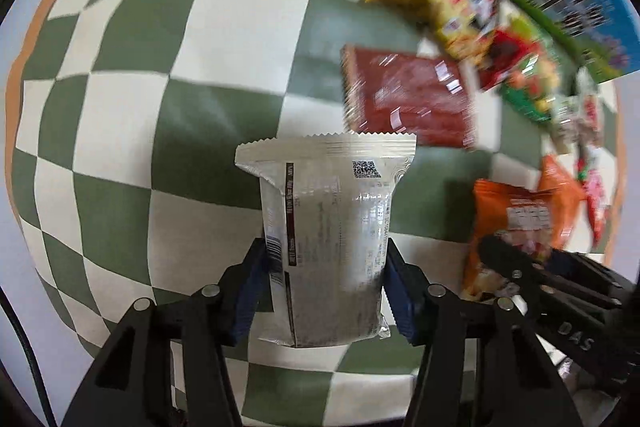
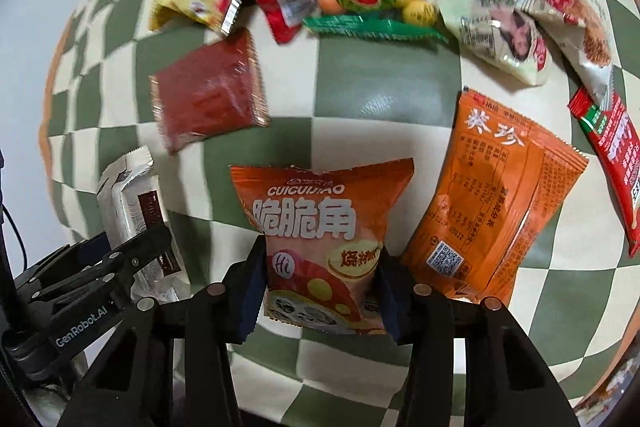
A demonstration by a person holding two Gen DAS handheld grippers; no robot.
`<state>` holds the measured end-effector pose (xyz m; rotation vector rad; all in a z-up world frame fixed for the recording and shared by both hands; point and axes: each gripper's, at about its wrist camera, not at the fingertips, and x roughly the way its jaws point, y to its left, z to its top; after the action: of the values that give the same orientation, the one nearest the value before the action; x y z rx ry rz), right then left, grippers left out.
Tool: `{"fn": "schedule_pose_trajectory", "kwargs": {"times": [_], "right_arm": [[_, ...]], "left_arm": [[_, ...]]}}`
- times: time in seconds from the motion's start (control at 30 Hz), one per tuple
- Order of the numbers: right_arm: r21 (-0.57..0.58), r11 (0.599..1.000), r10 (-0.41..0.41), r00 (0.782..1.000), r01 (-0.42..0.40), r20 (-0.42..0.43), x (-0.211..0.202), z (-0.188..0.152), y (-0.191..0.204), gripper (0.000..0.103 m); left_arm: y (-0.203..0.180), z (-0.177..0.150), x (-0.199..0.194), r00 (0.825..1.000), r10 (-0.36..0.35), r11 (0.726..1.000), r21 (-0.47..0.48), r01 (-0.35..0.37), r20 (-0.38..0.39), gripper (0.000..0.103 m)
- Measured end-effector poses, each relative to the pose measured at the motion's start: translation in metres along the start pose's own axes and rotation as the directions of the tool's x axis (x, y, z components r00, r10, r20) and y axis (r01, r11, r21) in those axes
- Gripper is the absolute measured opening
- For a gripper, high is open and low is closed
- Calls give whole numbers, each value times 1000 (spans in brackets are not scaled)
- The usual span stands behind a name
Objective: Organize snacks
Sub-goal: 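Lower both held snacks into the box and open both tools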
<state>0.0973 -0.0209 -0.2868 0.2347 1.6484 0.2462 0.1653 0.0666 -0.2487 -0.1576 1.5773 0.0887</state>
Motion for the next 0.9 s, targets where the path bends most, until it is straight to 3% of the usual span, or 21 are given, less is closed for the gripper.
{"fn": "schedule_pose_trajectory", "kwargs": {"times": [0.27, 0.43, 0.57, 0.73, 0.9], "right_arm": [[12, 993, 118, 989, -119, 94, -72, 13, -13, 50], [18, 985, 167, 965, -174, 202, -142, 48, -31, 50], [23, 979, 189, 936, -205, 298, -190, 77, -43, 51], [56, 982, 145, 902, -183, 406, -233, 137, -62, 51], [74, 989, 84, 896, -129, 437, -247, 202, -75, 51]], "left_arm": [[-27, 25, -86, 985, -113, 993, 61, 106, 130, 53], [-51, 77, -139, 959, -191, 976, 143, 164, 208, 53], [-78, 125, -157, 949, -196, 969, 196, 149, 246, 53], [-104, 194, -152, 962, -157, 971, 215, 108, 224, 53], [-121, 250, -126, 980, -126, 972, 217, 91, 156, 53]]}}
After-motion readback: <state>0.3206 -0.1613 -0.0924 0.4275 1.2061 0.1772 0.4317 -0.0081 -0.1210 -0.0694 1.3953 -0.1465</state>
